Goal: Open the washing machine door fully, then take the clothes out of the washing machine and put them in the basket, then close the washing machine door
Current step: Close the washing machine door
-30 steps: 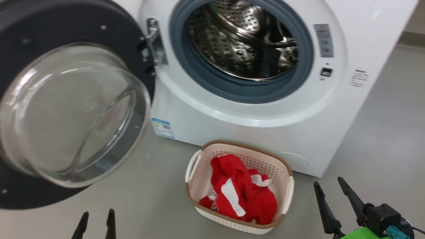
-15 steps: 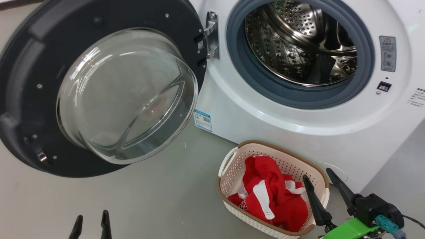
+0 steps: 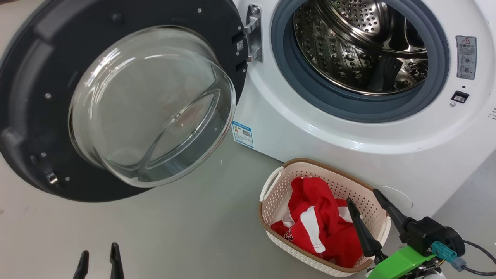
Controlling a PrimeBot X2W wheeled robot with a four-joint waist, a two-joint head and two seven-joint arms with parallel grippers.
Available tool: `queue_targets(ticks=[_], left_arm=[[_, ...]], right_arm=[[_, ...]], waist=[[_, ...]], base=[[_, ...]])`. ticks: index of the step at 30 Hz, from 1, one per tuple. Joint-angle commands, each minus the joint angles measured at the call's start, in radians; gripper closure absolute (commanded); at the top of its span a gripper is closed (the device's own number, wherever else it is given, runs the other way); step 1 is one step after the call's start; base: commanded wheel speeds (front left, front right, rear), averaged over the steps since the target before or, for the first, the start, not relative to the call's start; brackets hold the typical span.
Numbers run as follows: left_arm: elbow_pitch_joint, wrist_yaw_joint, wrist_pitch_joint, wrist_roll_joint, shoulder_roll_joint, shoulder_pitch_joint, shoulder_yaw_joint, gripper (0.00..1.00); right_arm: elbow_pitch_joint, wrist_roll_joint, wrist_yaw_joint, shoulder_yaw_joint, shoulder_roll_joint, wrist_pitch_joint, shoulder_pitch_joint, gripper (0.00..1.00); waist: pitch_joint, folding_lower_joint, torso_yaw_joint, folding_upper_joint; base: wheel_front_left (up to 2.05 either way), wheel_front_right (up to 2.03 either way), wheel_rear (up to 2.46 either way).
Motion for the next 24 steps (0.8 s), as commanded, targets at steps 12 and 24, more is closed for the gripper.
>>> queue_targets(ticks=[12,24], left_arm=[[-0.159,-0.054,-0.012,-0.019,0.005,-0.086,0.091,1.00],[-0.312,-0.137,-0.012,0.006,0.158,-0.416,0.320,1.00]], right_arm=[[-0.030,0.009,0.006,0.002,0.006,-0.006,-0.008,0.00],[-0.050,-0.006,0.006,-0.032,0.027,-0.006,0.021,0.00]], waist=[[0.002,0.0000,-0.005,-0.0001],[0.026,0.0000,-0.008,-0.0001]], base=[[0.00,0.00,0.00],[0.00,0.00,0.00]])
